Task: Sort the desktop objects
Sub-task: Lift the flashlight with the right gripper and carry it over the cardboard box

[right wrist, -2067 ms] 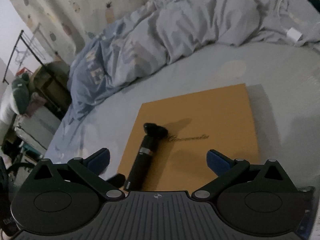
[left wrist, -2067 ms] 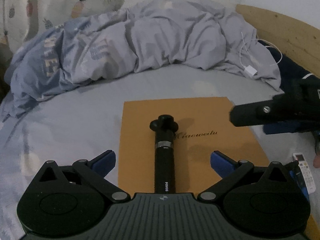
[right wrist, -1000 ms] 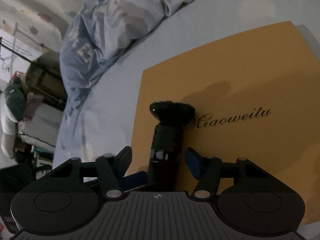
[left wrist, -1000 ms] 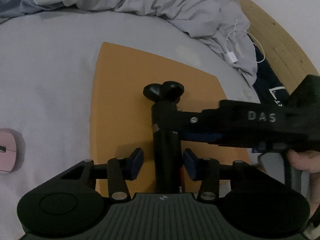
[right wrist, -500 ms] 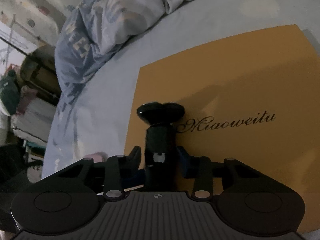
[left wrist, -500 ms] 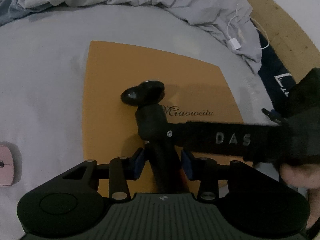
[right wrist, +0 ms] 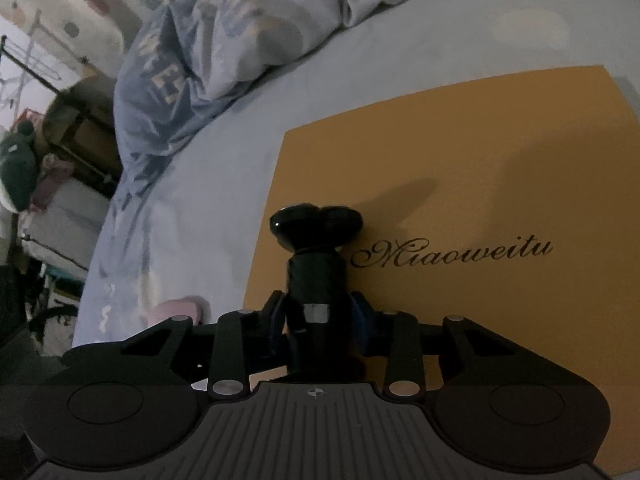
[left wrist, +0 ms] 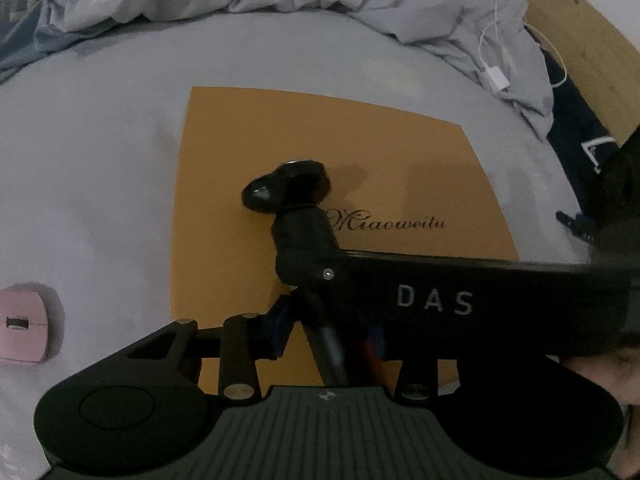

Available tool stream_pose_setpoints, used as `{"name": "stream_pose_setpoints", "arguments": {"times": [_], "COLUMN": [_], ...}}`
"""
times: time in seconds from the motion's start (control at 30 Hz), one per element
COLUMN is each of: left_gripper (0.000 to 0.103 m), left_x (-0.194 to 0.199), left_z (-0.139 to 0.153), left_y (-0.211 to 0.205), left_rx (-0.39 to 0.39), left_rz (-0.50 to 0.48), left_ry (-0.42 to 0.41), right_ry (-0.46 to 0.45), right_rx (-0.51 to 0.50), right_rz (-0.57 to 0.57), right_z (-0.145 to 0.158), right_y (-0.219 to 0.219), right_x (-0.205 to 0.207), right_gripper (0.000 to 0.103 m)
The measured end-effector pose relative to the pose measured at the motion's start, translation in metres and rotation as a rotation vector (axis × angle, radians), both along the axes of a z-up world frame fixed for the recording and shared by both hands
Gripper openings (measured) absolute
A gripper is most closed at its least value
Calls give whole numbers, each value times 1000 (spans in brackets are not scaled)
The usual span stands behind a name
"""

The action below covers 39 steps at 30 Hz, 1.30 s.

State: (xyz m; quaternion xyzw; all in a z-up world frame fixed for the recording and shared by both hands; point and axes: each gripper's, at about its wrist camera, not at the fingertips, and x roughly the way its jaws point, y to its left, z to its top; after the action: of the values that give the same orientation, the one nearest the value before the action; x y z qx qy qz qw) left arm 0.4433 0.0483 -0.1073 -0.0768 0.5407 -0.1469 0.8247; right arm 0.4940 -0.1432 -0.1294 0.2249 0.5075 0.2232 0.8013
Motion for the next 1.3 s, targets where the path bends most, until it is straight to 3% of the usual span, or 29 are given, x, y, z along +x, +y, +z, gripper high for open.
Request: {"name": "stream_pose_setpoints", "arguments": {"times": [0.5, 0.93, 1.3], "left_gripper": [36, 36, 36], "left_x": [-36, -74, -120], "left_z": [19, 73, 138], "left_y": [11, 9, 6], "left_rx": [-58, -91, -95], "left_rz": [56, 76, 87], "left_ry": [-59, -138, -250], "right_ry": [-42, -123, -238], "right_rx": [13, 21, 22], "right_rz": [47, 69, 85], "right_z": [22, 83, 160], "right_y": [0, -2, -1], "right_x": [-32, -68, -113], "right_gripper": [38, 38, 38]}}
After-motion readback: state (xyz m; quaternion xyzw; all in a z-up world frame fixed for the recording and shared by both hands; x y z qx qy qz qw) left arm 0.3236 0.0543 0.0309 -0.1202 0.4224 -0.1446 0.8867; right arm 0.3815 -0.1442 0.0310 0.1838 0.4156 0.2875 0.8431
